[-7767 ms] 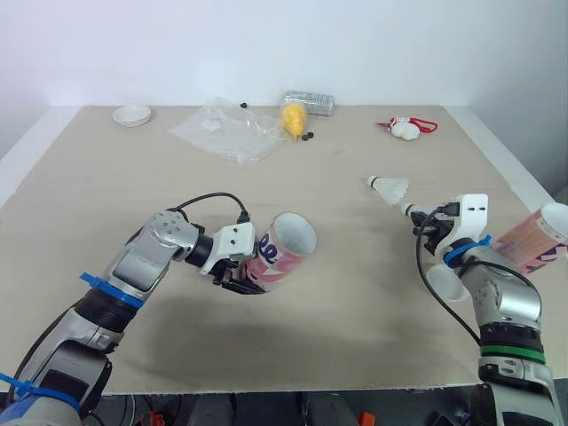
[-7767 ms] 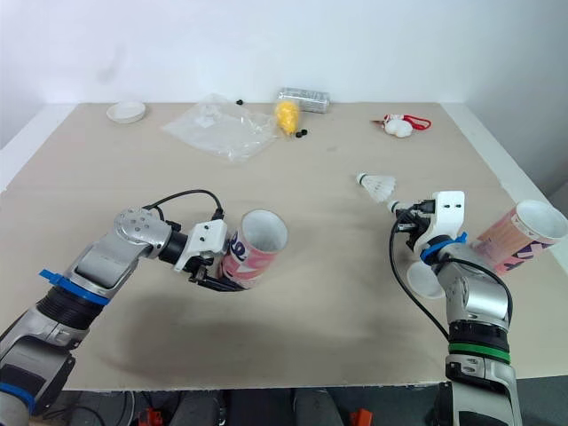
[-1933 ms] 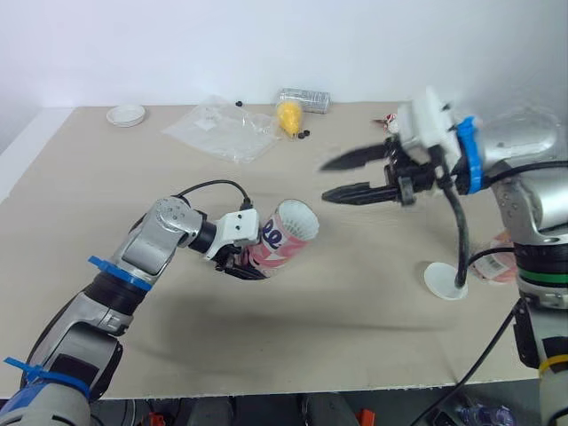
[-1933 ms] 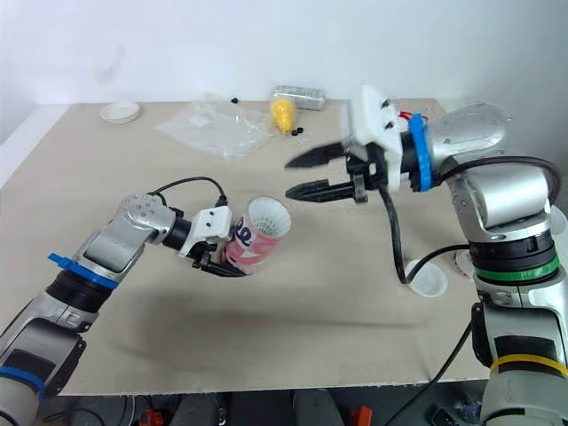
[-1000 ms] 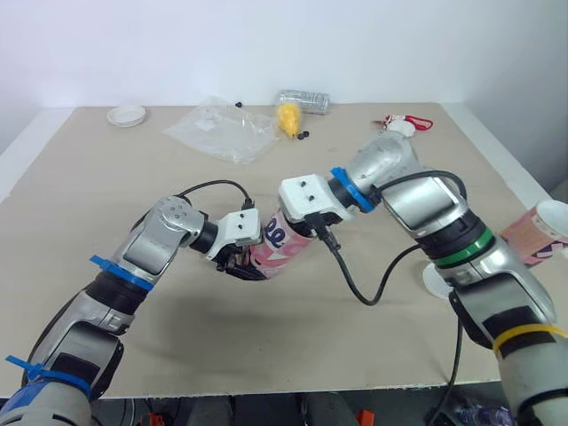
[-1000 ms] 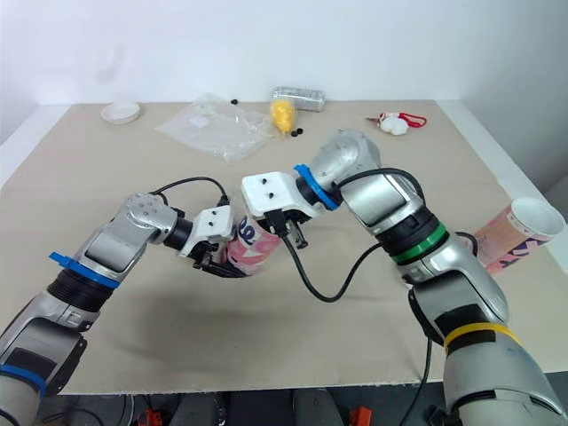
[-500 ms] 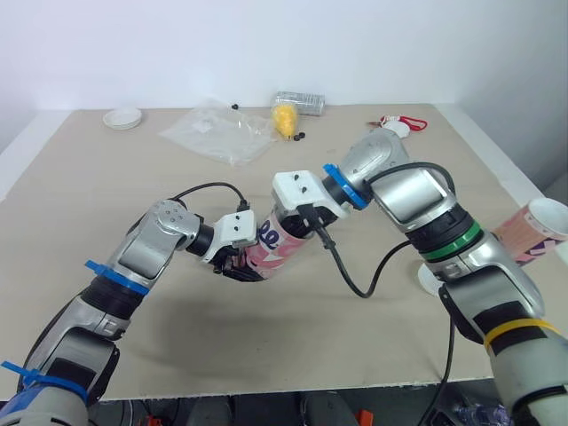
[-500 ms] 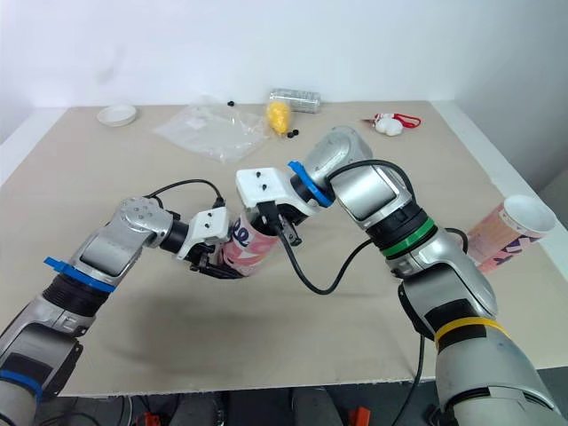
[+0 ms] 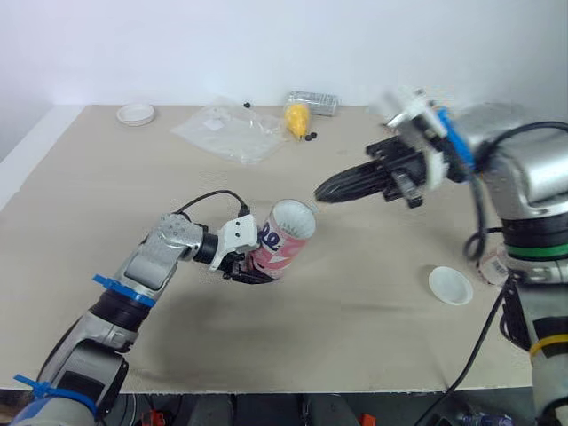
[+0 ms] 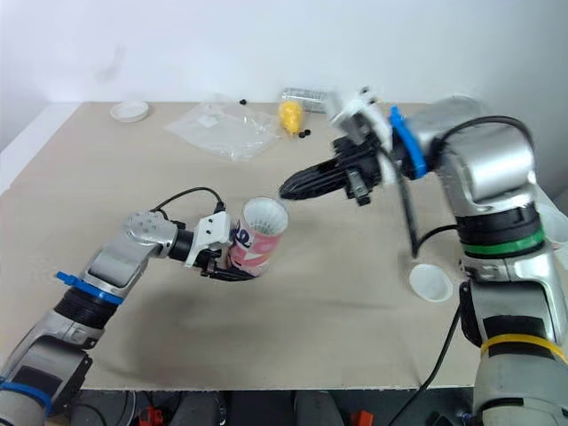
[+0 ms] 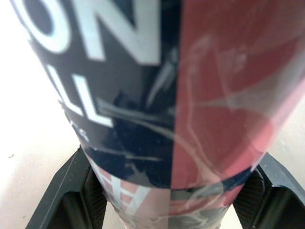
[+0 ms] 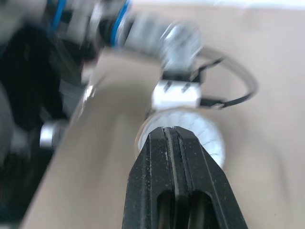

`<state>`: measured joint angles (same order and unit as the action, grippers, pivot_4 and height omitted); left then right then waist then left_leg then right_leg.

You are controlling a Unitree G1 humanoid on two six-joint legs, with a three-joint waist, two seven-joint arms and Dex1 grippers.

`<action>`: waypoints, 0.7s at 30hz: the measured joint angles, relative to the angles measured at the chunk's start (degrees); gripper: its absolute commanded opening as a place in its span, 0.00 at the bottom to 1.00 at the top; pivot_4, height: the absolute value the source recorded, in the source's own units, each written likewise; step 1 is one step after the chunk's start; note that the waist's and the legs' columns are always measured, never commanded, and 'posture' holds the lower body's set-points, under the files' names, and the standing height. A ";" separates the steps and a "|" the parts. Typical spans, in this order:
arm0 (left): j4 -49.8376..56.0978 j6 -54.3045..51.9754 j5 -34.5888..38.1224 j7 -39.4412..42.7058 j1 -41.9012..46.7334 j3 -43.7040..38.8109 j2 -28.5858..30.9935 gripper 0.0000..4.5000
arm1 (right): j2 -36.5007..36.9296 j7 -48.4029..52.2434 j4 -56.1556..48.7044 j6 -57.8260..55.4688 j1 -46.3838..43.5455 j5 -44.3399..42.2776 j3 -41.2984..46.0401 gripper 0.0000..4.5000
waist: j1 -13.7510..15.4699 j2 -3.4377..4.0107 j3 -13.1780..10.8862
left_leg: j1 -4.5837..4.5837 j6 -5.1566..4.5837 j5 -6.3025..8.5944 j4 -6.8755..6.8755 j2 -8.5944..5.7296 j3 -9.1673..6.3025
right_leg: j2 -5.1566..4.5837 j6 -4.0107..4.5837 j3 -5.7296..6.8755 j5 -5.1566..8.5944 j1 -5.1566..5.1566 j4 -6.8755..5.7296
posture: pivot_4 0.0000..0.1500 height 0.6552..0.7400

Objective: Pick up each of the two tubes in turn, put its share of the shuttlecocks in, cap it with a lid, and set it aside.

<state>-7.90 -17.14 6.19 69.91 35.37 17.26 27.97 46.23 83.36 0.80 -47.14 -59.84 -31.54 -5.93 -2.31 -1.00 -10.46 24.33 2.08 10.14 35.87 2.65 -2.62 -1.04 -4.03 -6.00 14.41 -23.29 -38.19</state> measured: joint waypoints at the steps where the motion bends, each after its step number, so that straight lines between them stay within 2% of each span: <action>1: 0.04 0.45 0.38 -1.59 -1.15 -0.67 -1.22 0.66 | 0.26 -2.09 -1.12 -0.77 2.51 -0.56 2.31 0.01 | 0.10 -0.02 0.01 | -0.01 0.00 0.00 0.02 0.00 -0.01 | -0.02 -0.02 0.00 -0.01 0.05 0.03 | 1.00 1.00; 6: 4.05 -0.69 4.19 -10.14 -9.71 -3.59 -10.12 0.66 | 2.63 -13.05 -4.58 -2.09 19.01 1.37 7.36 0.01 | 0.40 -0.01 0.00 | 0.19 0.00 0.00 0.10 -0.09 0.05 | -0.09 -0.11 -0.08 -0.06 -0.12 0.05 | 1.00 1.00; 11: 5.43 0.18 5.15 -13.74 -12.58 -3.77 -12.35 0.66 | 6.55 -16.13 -5.09 0.13 25.30 3.17 9.93 0.01 | 0.34 0.08 -0.03 | 0.10 0.00 0.00 0.09 -0.08 0.05 | -0.02 -0.14 -0.11 -0.08 -0.08 0.05 | 1.00 1.00; 16: 4.07 6.06 3.55 -16.37 -13.87 -3.05 -13.33 0.66 | 10.46 -15.66 -4.87 4.80 31.31 5.62 10.05 0.01 | 0.18 0.07 -0.03 | 0.08 0.00 -0.01 0.15 -0.09 0.09 | -0.03 -0.18 -0.16 -0.12 -0.06 0.06 | 1.00 1.00; 19: 3.50 8.12 2.74 -17.52 -14.01 -2.51 -13.44 0.66 | 13.82 -14.07 -2.66 9.26 33.61 9.25 8.00 0.23 | 0.08 0.07 -0.03 | 0.07 0.00 -0.01 0.19 -0.09 0.19 | -0.04 -0.20 -0.24 -0.13 -0.06 0.07 | 1.00 1.00; 21: 3.35 8.45 2.71 -17.92 -14.02 -2.32 -13.50 0.66 | 15.66 -12.79 -1.45 11.71 34.21 11.37 6.41 0.46 | -0.12 0.07 -0.03 | 0.06 0.00 -0.01 0.19 -0.09 0.19 | -0.04 -0.20 -0.24 -0.13 -0.06 0.08 | 1.00 1.00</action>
<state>-4.55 -8.70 8.90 51.99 21.35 14.94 14.47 61.89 70.57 -0.64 -35.43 -25.63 -20.17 0.48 -2.43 -0.92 -10.49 24.39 2.08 10.14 36.05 2.55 -2.43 -1.08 -4.23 -6.24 14.28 -23.35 -38.12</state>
